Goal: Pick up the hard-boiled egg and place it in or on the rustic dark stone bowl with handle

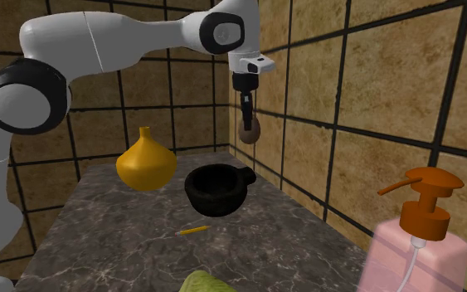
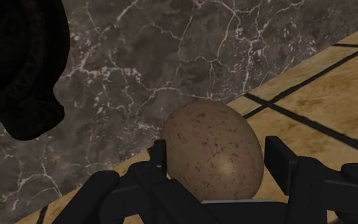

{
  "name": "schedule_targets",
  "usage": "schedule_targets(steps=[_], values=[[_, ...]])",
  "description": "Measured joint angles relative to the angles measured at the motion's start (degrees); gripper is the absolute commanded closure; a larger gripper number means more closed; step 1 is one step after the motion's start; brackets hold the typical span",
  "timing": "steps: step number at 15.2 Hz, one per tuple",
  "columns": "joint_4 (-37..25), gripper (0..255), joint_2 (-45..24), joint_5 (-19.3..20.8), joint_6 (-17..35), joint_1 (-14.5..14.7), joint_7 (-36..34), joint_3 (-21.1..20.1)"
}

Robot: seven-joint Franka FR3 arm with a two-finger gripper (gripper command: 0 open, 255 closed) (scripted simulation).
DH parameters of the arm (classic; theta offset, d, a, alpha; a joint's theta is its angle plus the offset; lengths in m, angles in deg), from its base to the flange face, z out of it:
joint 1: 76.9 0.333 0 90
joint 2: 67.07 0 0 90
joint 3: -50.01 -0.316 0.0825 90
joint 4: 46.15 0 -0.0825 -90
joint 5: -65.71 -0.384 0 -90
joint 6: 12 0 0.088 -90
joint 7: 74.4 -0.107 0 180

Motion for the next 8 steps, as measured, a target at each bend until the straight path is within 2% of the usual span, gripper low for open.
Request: schedule_targets(steps=[6,8], values=[[-10.91,255,-4.19,1.49,-6.65,1.45,-1.56,-0.15],[-6.82,255,-0.89,0.11,-6.07,-0.40,-0.14,0.07]])
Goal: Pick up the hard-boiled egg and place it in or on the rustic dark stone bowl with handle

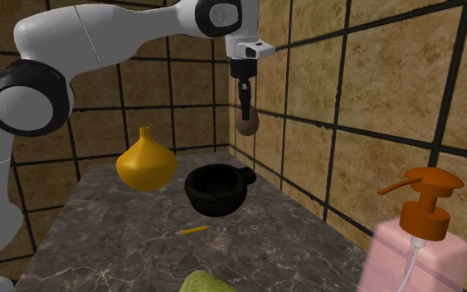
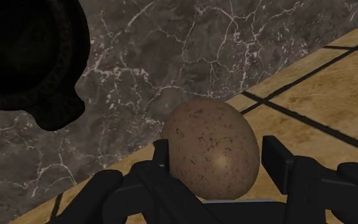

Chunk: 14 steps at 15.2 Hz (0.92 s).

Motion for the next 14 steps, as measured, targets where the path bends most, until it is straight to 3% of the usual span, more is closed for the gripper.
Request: schedule_targets(steps=[2,8,14], values=[[7.58,255,5.54,-2.21,1.82,-2.62,2.41,0.54],[22.05,255,18.39,-7.30,2.31,-7.89,9.64,3.60],[31.41,255,28.13,-10.11,0.09,-11.41,17.33,8.39]])
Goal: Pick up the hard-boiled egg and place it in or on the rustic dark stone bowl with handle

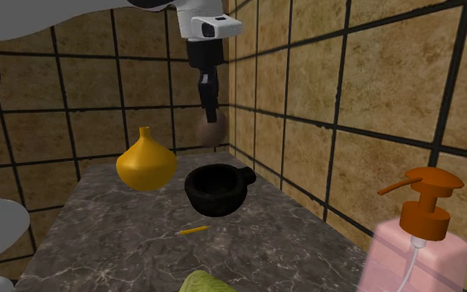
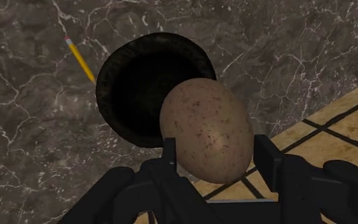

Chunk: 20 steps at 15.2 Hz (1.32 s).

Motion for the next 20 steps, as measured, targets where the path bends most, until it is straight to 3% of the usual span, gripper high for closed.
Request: schedule_targets(steps=[8,9,11,12,17,20], values=[[9.16,255,3.78,-0.59,4.86,-0.33,2.62,0.65],[9.17,0,3.78,-0.59,4.86,-0.33,2.62,0.65],[11.57,0,5.02,-0.69,6.77,-0.85,0.06,0.37],[14.90,0,6.71,-0.78,9.88,-1.65,-5.30,-0.41],[32.84,0,16.46,-0.46,26.17,-8.72,-42.17,-7.39],[36.21,0,17.18,-0.55,30.00,-10.06,-48.74,-9.40]])
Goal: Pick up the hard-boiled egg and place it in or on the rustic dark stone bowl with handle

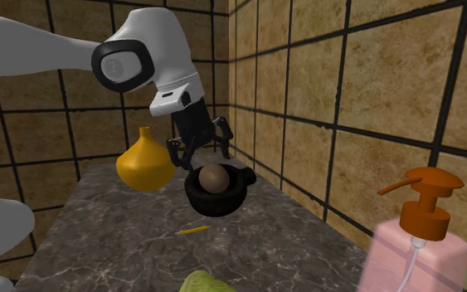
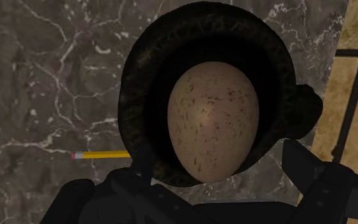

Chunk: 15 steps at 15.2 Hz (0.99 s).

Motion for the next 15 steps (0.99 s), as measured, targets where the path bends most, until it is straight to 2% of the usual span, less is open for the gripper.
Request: schedule_targets(steps=[5,11,12,15], values=[[2.63,0,-0.88,-0.25,3.76,-0.11,-0.96,-1.09],[3.10,0,-1.10,-0.30,4.49,-0.11,-0.96,-1.25],[3.10,255,-1.10,-0.30,4.49,-0.11,-0.96,-1.25],[2.99,255,-1.02,-0.30,4.54,-0.11,-0.99,-1.23]])
